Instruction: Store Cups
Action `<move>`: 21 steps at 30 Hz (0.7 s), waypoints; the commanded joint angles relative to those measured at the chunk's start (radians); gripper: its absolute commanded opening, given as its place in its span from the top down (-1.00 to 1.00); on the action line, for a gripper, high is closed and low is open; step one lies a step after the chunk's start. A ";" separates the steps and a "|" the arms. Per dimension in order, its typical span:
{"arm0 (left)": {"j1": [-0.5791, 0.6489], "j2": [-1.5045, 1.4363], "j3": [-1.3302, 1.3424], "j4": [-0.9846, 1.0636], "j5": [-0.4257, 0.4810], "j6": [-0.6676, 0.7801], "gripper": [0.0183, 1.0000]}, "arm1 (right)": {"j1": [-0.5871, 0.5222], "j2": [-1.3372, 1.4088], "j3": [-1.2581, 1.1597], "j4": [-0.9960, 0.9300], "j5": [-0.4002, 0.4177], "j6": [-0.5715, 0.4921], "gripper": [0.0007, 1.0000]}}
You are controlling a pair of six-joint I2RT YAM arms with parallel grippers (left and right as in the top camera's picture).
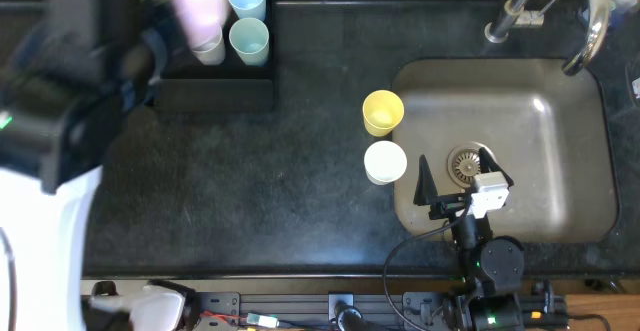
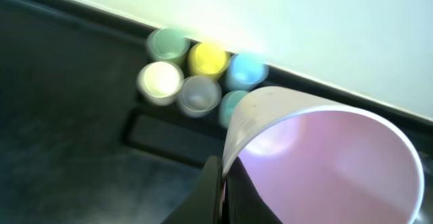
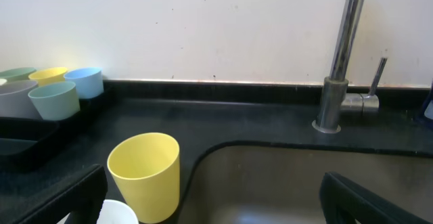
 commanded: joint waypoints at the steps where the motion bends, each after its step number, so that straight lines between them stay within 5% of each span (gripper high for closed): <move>1: 0.202 -0.104 -0.331 0.098 0.146 0.109 0.96 | 0.005 -0.008 -0.013 0.005 0.004 -0.003 -0.99; 7: 0.349 -0.105 -0.527 0.154 0.212 0.204 0.97 | 0.005 -0.008 -0.013 0.005 0.004 -0.003 -1.00; 21: 0.406 0.123 -0.567 0.289 0.205 0.363 0.97 | 0.005 -0.008 -0.013 0.005 0.004 -0.003 -1.00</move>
